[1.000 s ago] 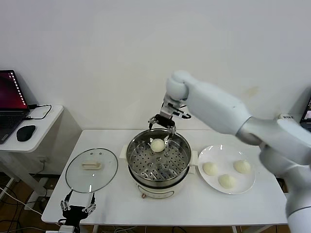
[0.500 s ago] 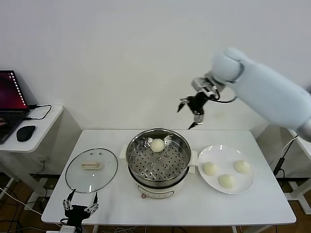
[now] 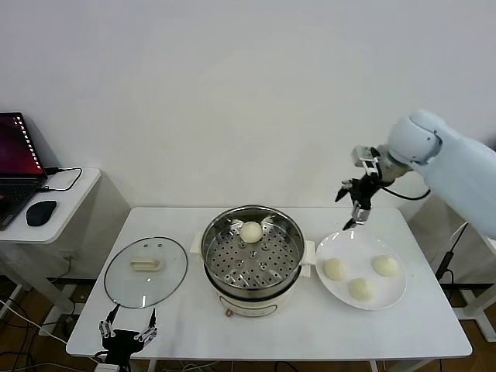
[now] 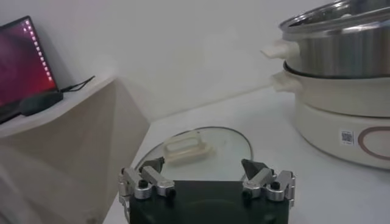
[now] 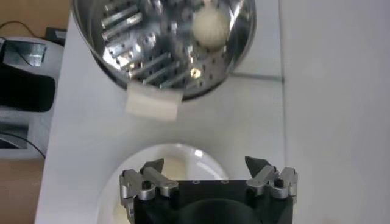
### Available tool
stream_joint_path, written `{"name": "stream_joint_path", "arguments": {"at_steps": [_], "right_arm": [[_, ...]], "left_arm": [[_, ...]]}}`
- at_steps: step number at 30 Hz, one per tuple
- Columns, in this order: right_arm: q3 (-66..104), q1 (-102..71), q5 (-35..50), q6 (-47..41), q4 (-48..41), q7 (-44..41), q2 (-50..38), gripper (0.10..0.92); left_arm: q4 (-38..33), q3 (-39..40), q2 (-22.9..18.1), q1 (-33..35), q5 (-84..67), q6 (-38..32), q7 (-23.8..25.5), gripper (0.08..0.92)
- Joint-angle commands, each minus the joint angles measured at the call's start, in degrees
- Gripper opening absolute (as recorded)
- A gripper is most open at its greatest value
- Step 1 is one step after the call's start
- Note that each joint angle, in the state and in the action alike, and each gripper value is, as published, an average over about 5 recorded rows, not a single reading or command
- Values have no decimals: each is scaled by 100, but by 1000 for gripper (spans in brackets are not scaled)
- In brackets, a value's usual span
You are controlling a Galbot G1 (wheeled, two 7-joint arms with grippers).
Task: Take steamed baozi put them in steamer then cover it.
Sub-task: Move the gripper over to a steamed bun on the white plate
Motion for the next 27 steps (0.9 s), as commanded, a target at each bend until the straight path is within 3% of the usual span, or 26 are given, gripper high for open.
{"name": "stream_joint_path", "arguments": {"at_steps": [1, 17, 27], "right_arm": [[474, -1195, -663, -231, 46, 114, -48, 822], [669, -1864, -1432, -10, -810, 612, 904, 823], [584, -1859, -1649, 165, -1133, 652, 1016, 823]], "left_arm": [[-9, -1, 6, 30, 1, 1, -3, 823], [180, -38, 29, -81, 41, -2, 16, 823], [296, -71, 29, -133, 37, 1, 20, 823]]}}
